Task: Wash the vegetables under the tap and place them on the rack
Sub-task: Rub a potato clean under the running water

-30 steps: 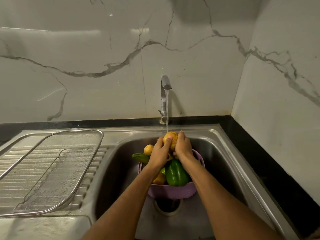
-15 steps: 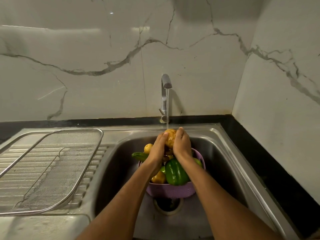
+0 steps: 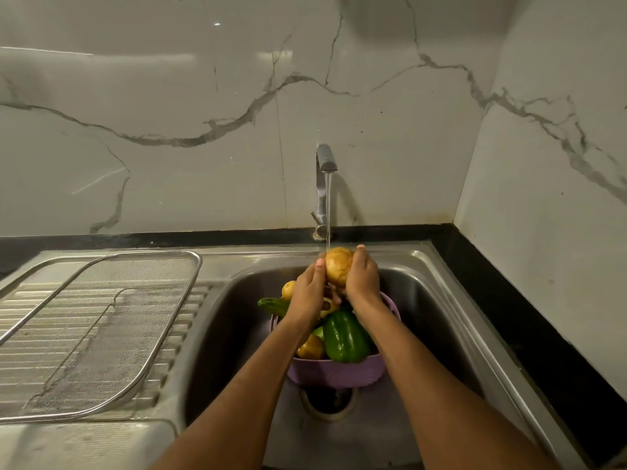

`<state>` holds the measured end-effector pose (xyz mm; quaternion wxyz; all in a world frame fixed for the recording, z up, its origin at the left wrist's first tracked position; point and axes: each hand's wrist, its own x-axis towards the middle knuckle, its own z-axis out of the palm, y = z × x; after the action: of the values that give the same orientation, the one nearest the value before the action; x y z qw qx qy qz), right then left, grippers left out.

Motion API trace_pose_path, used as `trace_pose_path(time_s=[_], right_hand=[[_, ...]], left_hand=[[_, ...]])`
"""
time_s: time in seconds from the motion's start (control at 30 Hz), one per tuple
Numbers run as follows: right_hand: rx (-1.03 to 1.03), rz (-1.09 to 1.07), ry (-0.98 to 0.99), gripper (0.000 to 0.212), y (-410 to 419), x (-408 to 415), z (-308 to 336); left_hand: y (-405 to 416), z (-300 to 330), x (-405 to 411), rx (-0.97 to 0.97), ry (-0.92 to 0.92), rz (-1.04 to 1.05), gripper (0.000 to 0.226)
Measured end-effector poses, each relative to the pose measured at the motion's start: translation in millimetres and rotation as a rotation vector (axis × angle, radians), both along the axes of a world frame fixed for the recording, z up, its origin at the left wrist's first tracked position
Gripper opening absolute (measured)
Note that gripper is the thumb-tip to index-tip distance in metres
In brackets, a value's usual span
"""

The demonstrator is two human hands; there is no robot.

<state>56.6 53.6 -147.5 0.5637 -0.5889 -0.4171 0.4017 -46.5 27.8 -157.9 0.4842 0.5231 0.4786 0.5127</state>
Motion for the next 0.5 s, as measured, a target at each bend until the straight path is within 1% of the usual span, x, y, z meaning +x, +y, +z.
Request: trace_pose_path(time_s=[0.07, 0.1, 0.2, 0.27, 0.37, 0.43, 0.5], right_hand=[[-0.078, -0.023, 0.094, 0.037, 1.1, 6.5, 1.6], [-0.111, -0.029, 0.122, 0.038, 1.3, 7.9, 1.1], [-0.101, -0.048, 0.084, 0.041, 2.0, 4.9, -1.6], [-0.072, -0.062, 0.055, 0.044, 2.1, 0.1, -2.2], [-0.031, -0.071, 0.011, 0.045, 4.6, -3.2, -5.4], [-0.028, -0.073, -0.009, 0.044, 5.0, -1.0, -9.0], [-0.047, -0.067, -0.019, 0.047, 3.6, 1.5, -11.0]], left_hand=[[0.2, -4.6, 3.2, 0.057, 0.047, -0.004, 0.028], [1.4, -8.0, 3.1, 0.082, 0.069, 0.007, 0.028], [2.7, -10.0, -3.6, 0.176, 0.222, 0.12, 0.032], [1.3, -5.8, -3.9, 0.186, 0.199, 0.12, 0.034], [-0.9, 1.4, 0.0, 0.137, 0.139, 0.071, 0.036], [-1.4, 1.2, 0.4, 0.141, 0.138, 0.049, 0.029], [-1.3, -3.1, -2.1, 0.164, 0.136, 0.085, 0.022]])
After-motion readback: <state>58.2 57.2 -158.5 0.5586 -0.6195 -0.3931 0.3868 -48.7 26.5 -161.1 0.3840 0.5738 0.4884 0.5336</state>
